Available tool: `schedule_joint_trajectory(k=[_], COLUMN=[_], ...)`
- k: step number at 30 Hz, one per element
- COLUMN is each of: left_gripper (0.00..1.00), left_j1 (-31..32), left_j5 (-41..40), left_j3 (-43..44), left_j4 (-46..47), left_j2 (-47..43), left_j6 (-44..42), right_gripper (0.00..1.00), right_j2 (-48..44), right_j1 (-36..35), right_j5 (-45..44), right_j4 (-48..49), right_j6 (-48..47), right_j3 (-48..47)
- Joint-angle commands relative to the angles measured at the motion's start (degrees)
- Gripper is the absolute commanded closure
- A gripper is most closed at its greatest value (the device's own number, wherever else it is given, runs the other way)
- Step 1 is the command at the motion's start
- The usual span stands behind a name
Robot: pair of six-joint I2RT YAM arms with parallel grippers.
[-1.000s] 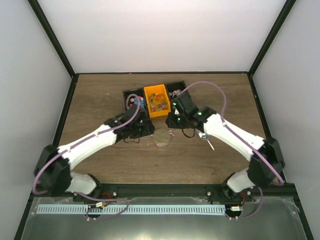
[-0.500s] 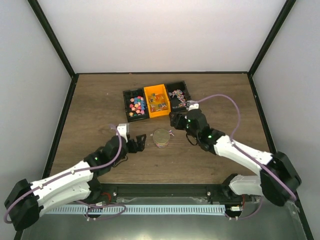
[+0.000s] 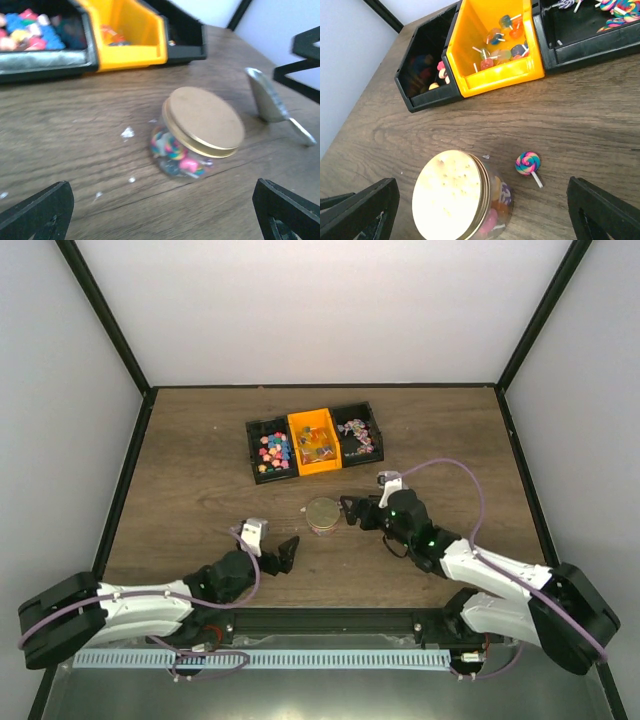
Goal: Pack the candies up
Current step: Move the packing bottle to the center of the board.
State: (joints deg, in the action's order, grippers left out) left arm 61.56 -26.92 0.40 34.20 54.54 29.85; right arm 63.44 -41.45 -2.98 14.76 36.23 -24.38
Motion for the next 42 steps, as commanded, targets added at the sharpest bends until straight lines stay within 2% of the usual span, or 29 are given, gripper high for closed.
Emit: schedule_joint_trajectory(k=[1, 5, 9, 14, 18, 20, 21, 22, 25, 27, 36, 42], left_gripper=[0.0, 0.0, 0.0, 0.0, 0.0, 0.0, 0.0, 0.0, 0.0, 0.0, 0.0, 0.0], left_j1=[1.2, 1.2, 1.3, 1.1, -0.2, -1.6, -2.3, -2.7, -2.9, -2.5, -2.6, -4.9], left_j5=[5.1, 6.7, 11.6, 11.3, 15.5, 18.4, 20.2, 21.6, 22.7, 21.9, 15.6, 18.5], left_j3=[-6.2, -5.9, -7.7, -9.4, -6.1, -5.4, -5.5, -5.7, -0.6, 1.6, 4.9, 9.0], left_j4=[14.6, 18.9, 23.8, 32.2, 41.8, 51.7, 61.3, 66.5, 66.8, 67.4, 67.4, 67.4], left_j2=[3.5, 8.7, 12.1, 19.4, 33.8, 44.1, 50.1, 55.6, 65.3, 68.2, 68.8, 72.0], left_j6=[-7.8, -12.3, -13.5, -14.9, -17.7, -18.7, -19.1, -18.9, -20.2, -20.5, -28.4, -29.9], right_gripper=[0.06, 0.02, 0.0, 0.0, 0.0, 0.0, 0.0, 0.0, 0.0, 0.0, 0.0, 0.0], right_j2=[-2.4, -1.8, -1.9, -2.2, -1.3, -0.3, 0.1, 0.5, 1.0, 1.1, 1.3, 3.2], right_j1=[-0.5, -0.5, -0.5, -0.4, -0.3, 0.0, 0.2, 0.4, 1.4, 2.4, 5.8, 7.2], right_j5=[2.2, 1.6, 0.7, 0.5, 1.4, 2.2, 2.9, 3.5, 4.1, 5.3, 8.4, 9.3], right_j4=[6.4, 9.3, 6.9, 8.3, 10.0, 10.8, 10.8, 10.7, 10.9, 12.0, 13.0, 13.4], right_j6=[-1.9, -4.6, -6.8, -8.2, -9.7, -10.8, -11.5, -12.3, -13.6, -13.6, -13.6, -13.8], right_j3=[1.6, 0.9, -2.3, -3.0, -4.0, -5.0, -5.6, -6.1, -7.2, -6.9, -8.0, -7.7])
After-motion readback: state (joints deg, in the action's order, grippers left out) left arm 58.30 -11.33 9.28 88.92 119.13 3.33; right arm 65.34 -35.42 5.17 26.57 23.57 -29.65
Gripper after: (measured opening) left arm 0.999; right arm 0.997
